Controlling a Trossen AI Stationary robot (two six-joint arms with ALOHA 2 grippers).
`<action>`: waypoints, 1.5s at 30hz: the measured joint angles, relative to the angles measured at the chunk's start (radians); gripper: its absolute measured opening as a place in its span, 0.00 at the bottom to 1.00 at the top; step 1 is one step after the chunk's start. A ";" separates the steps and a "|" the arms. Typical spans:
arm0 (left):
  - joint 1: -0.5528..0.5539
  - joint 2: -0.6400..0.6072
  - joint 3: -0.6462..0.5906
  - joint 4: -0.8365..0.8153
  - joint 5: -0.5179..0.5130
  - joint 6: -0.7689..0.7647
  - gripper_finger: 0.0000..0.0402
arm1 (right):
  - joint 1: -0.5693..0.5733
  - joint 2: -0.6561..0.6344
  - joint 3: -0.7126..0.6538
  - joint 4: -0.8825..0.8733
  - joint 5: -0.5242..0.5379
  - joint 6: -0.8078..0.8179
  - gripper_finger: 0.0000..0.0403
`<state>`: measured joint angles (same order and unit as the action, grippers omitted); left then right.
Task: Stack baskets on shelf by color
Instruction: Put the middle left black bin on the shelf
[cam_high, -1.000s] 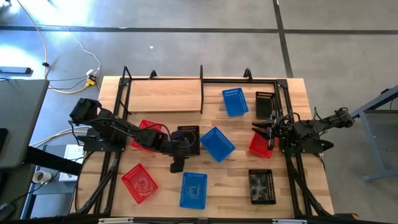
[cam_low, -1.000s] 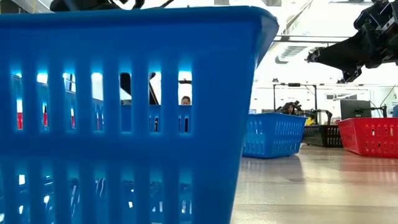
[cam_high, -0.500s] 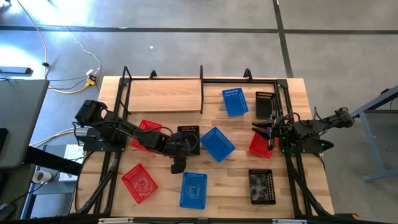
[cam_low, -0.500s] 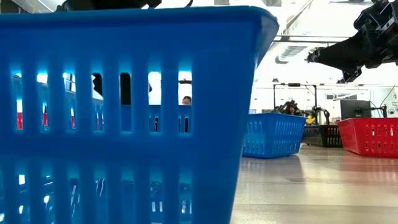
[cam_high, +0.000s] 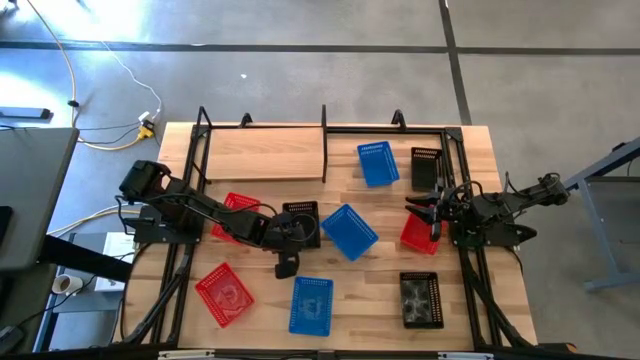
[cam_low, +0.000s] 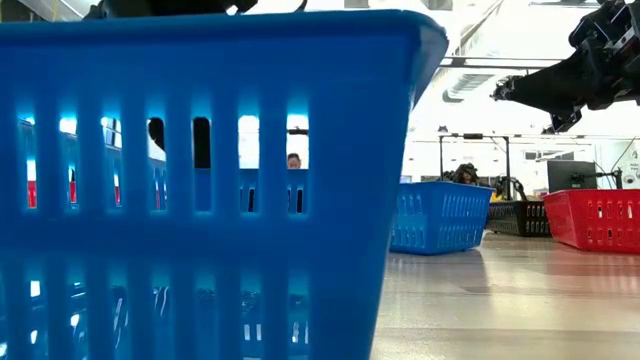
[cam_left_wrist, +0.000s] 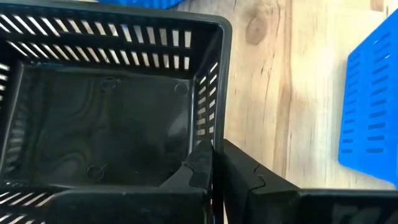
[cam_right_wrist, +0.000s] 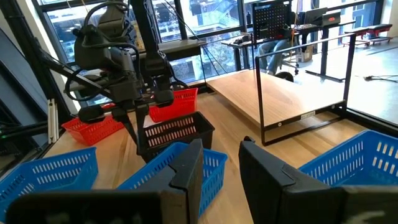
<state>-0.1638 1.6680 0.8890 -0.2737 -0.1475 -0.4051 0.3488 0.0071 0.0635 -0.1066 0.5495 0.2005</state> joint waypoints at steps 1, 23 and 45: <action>0.000 0.000 0.000 0.000 -0.003 -0.007 0.01 | 0.000 0.000 0.000 0.000 0.000 0.000 0.23; 0.001 -0.231 -0.002 -0.078 -0.163 -0.003 0.00 | 0.000 0.000 0.000 0.000 0.000 0.000 0.23; 0.243 -0.382 -0.002 -0.075 -0.320 0.586 0.00 | 0.000 0.000 0.000 0.000 0.000 0.000 0.23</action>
<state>0.0789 1.2858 0.8875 -0.3485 -0.4680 0.1805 0.3485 0.0071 0.0635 -0.1067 0.5499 0.2001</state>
